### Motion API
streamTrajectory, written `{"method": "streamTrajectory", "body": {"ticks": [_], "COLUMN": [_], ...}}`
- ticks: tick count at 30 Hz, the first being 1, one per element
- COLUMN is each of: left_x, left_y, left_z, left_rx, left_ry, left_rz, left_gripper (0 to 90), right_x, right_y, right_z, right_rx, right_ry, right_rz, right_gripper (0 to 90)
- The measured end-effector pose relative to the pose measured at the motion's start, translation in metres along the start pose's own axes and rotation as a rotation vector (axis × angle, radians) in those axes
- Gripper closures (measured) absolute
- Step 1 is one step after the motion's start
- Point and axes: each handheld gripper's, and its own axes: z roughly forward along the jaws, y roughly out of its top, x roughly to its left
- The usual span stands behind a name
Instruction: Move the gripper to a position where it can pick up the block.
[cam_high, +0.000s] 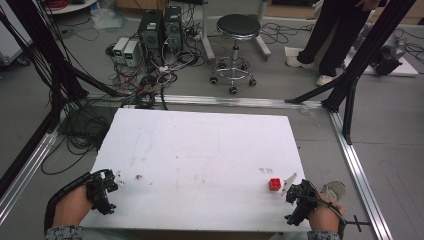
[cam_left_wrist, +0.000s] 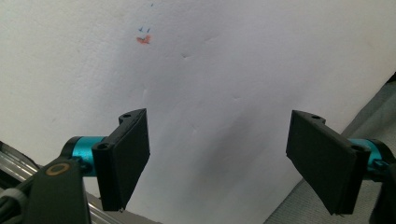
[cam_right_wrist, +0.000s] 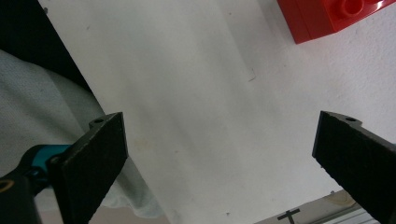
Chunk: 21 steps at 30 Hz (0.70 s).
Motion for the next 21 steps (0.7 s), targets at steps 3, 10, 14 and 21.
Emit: {"method": "streamTrajectory", "body": {"ticks": [3, 10, 14, 21], "left_x": [0.0003, 0.0001, 0.0009, 0.0007], "left_y": [-0.0002, 0.0004, 0.0001, -0.0009], "left_z": [-0.0006, -0.0003, -0.0002, 0.0001], "left_rx": [0.003, 0.000, 0.004, 0.006], "left_ry": [0.000, 0.000, 0.001, 0.003], "left_rz": [0.000, 0.003, 0.002, -0.004], "left_gripper": [21.8, 21.7, 21.8, 21.8], "right_x": [0.0002, 0.0005, 0.0003, 0.0012], "right_y": [0.0001, 0.0004, 0.0000, 0.0000], "right_z": [-0.0004, -0.0002, 0.0005, -0.0003], "right_rx": [-0.002, -0.001, 0.001, -0.011], "right_ry": [0.003, 0.004, 0.006, 0.006], "right_rz": [0.002, -0.001, -0.002, -0.002], "right_gripper": [2.6, 2.6, 2.6, 2.6]}}
